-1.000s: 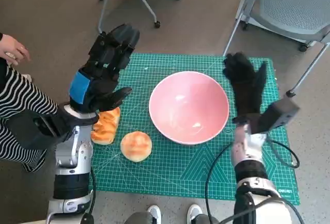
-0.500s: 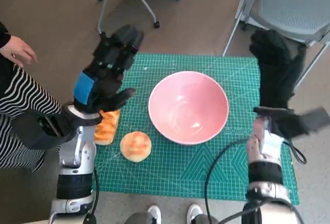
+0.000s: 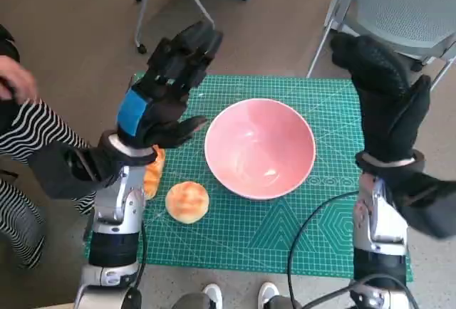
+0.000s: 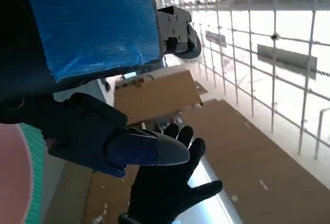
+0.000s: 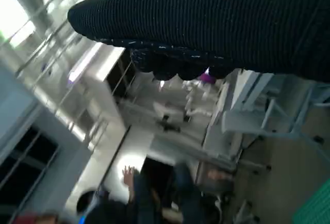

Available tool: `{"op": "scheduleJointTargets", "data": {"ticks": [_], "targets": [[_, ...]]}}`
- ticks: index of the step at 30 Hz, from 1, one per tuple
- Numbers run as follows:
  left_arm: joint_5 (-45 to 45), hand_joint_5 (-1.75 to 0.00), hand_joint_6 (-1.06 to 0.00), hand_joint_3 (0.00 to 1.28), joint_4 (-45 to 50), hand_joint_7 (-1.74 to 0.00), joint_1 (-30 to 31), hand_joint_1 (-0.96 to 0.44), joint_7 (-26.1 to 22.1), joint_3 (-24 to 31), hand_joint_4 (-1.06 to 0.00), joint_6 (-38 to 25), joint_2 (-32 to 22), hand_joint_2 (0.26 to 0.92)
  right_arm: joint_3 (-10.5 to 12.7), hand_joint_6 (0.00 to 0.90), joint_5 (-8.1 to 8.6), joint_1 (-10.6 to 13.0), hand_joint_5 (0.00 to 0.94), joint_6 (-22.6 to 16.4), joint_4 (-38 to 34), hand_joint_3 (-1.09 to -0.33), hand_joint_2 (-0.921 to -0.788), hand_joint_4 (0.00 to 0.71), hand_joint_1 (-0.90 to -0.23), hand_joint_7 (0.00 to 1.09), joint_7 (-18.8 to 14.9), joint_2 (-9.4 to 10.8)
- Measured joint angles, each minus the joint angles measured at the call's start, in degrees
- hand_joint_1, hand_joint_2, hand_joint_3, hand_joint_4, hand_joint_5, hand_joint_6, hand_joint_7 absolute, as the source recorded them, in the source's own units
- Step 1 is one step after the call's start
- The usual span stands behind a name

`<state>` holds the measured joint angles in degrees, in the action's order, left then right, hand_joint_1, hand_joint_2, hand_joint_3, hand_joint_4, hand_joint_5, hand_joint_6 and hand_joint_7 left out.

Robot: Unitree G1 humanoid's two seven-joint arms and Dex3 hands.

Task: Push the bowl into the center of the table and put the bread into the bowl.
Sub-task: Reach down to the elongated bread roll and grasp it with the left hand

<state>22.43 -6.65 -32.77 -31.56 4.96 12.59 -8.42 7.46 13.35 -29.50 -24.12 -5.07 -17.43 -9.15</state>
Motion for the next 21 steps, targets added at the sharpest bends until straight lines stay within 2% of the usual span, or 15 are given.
{"op": "scheduleJointTargets", "data": {"ticks": [3,8,15,21], "targets": [[-0.31,-0.12,0.0,0.45,0.82,-0.52,-0.83,-0.55,0.19,-0.49,-0.02,-0.06,0.0,0.826,-0.46,0.092,-0.4,0.49,0.029,0.81,1.39,-0.615,-0.921,0.211,-0.712,0.55,0.0,-0.44],[-1.75,-0.18,0.0,0.58,1.39,-0.53,-2.23,-0.55,0.45,-0.96,0.0,0.03,-0.21,0.756,-0.92,0.086,-1.85,1.12,0.027,1.59,2.44,-0.616,-0.921,0.212,-0.718,0.55,0.03,-1.16],[-2.88,-0.19,0.0,0.65,1.41,-0.53,-2.67,-0.54,0.62,-1.33,0.0,0.1,-0.8,0.715,-1.03,0.07,-2.3,1.17,0.024,2.13,2.59,-0.62,-0.921,0.214,-0.725,0.56,0.25,-1.18],[-3.6,-0.22,0.0,0.67,1.38,-0.54,-2.67,-0.55,-0.57,-0.76,0.0,0.52,-3.26,0.696,-1.25,0.064,-2.35,1.14,0.022,2.68,2.59,-0.62,-0.921,0.215,-0.728,0.56,0.82,-1.04]]}}
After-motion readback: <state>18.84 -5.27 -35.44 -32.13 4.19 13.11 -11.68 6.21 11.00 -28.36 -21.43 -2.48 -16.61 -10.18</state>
